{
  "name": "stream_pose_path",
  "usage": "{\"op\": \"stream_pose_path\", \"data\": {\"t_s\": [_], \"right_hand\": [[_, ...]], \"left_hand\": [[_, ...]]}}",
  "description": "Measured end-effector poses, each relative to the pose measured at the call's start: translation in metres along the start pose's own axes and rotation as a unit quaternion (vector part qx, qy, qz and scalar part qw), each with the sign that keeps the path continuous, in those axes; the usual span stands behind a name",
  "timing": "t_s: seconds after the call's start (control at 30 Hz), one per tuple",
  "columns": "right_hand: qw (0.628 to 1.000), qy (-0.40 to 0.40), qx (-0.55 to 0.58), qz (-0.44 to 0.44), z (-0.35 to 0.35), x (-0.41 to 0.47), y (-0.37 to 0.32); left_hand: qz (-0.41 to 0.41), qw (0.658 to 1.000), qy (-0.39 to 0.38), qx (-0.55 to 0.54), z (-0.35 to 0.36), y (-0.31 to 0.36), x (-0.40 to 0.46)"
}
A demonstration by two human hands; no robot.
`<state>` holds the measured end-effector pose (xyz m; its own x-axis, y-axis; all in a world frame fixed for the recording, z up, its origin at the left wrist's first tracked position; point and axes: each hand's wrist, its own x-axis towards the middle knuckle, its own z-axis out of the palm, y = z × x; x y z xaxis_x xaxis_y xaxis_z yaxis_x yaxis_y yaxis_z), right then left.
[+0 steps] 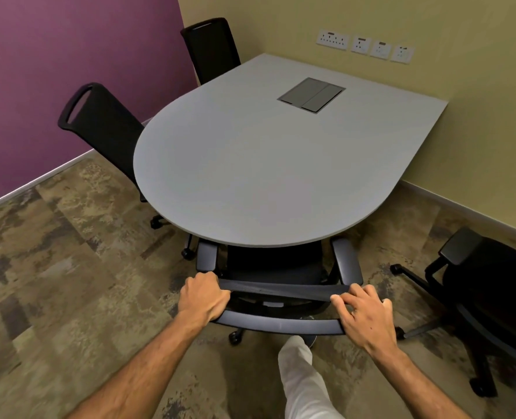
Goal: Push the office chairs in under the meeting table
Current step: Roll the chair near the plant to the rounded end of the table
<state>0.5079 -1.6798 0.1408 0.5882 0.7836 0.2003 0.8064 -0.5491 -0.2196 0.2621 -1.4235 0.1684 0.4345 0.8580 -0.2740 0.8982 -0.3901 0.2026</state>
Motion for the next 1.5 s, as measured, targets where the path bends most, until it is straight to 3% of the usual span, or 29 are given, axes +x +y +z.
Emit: {"op": "stream_pose_path", "data": {"t_s": [0.63,0.9,1.13,1.3,1.4,1.5], "right_hand": [[0.997,-0.015,0.045,0.053,0.026,0.135,-0.017],[0.998,-0.033,0.045,0.035,0.023,0.203,0.031],[0.997,-0.05,0.05,0.038,0.027,0.208,0.034],[0.996,-0.074,0.039,0.04,0.017,0.204,0.029],[0.989,-0.126,0.066,0.035,0.009,0.202,0.022],[0.975,-0.071,0.175,0.116,-0.006,0.184,0.026]], "left_hand": [[-0.013,0.996,0.02,-0.086,-0.045,0.014,0.13],[0.093,0.994,-0.035,-0.041,-0.035,0.059,0.165],[0.12,0.987,-0.096,-0.042,-0.043,0.064,0.176],[0.245,0.955,-0.167,0.003,-0.047,0.069,0.174],[0.288,0.94,-0.181,-0.016,-0.039,0.084,0.166],[0.346,0.921,-0.175,-0.046,-0.032,0.133,0.165]]}}
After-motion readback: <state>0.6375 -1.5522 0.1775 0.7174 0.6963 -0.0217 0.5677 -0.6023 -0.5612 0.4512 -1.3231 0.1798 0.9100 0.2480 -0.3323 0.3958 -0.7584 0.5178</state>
